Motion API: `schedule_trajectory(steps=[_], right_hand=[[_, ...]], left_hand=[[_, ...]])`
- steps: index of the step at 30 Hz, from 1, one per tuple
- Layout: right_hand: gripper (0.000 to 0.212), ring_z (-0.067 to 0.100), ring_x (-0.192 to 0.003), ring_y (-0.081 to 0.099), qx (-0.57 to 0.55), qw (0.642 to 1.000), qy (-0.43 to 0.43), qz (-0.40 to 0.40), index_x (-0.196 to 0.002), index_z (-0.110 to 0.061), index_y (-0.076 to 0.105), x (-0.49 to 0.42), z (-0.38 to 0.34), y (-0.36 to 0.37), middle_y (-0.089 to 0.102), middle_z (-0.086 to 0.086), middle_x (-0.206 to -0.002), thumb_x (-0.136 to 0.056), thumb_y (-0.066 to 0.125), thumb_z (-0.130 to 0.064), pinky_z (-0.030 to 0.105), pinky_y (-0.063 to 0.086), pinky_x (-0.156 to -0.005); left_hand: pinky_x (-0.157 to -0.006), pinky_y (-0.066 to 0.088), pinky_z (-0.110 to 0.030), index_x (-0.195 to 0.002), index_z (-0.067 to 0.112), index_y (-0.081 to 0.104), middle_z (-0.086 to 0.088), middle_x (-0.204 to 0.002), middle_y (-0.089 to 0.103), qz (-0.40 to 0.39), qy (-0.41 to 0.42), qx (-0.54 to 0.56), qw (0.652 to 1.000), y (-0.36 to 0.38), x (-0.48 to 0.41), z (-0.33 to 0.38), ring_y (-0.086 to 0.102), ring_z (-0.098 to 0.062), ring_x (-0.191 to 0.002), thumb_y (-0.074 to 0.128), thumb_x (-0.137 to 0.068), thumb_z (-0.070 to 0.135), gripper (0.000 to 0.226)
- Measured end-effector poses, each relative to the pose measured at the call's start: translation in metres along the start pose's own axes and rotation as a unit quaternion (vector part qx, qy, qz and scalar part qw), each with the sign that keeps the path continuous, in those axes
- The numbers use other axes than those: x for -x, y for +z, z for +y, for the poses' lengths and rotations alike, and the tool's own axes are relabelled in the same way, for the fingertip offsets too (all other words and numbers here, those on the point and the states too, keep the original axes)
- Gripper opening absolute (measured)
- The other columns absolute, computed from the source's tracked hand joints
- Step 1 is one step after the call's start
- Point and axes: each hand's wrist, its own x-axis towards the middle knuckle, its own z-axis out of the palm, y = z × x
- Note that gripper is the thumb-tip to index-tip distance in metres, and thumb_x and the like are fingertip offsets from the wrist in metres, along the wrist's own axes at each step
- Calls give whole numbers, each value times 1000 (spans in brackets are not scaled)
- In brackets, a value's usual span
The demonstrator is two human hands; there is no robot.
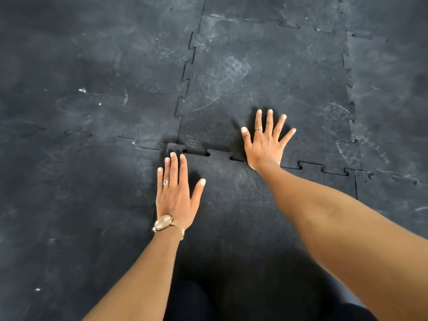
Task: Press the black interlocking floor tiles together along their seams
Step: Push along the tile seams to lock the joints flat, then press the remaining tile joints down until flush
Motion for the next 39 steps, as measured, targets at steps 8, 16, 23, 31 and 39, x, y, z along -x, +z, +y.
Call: schedule_trajectory(steps=[8, 16, 23, 31, 39], right_hand=[[75, 36, -149, -12, -10, 1000, -2, 17, -156, -23, 4, -5, 3, 11, -1, 4, -165, -95, 6, -66, 68, -8, -114], [75, 43, -148, -6, -99, 985, -43, 134, -155, -6, 6, 14, -41, -13, 2, 19, -163, -101, 20, -56, 69, -5, -114], [83, 39, -149, -12, -14, 997, -72, 40, -157, -17, 1, 21, -108, 16, -3, 11, -165, -94, 13, -70, 69, -5, -114], [82, 40, -147, -18, -5, 998, -59, -3, -156, -19, -4, 18, -106, 16, -6, 6, -165, -93, 9, -71, 73, -9, -111], [75, 39, -148, -8, -171, 955, -148, 189, -156, -18, 10, 20, -183, -29, 6, 10, -164, -97, 18, -65, 58, -22, -110]], left_hand=[[-117, -5, -62, -156, 15, 3, -16, -163, 1, 3, -316, 13, 949, 3, 42, -71, -4, -33, -151, 13, -96, 62, 77], [-116, -1, -64, -157, 18, 1, -17, -163, 0, -10, -315, 5, 949, 6, 40, -72, -3, -35, -150, 13, -95, 65, 79], [-116, 1, -64, -157, 18, 2, -16, -163, 0, 3, -314, 11, 949, 9, 41, -72, -1, -36, -150, 10, -95, 65, 78], [-116, 2, -65, -157, 18, 2, -17, -163, 1, 3, -312, 17, 950, 7, 40, -72, 0, -37, -150, 12, -95, 64, 78], [-116, 2, -65, -157, 18, 3, -17, -163, 2, 11, -310, 15, 950, 7, 41, -72, 0, -36, -150, 12, -96, 64, 78]])
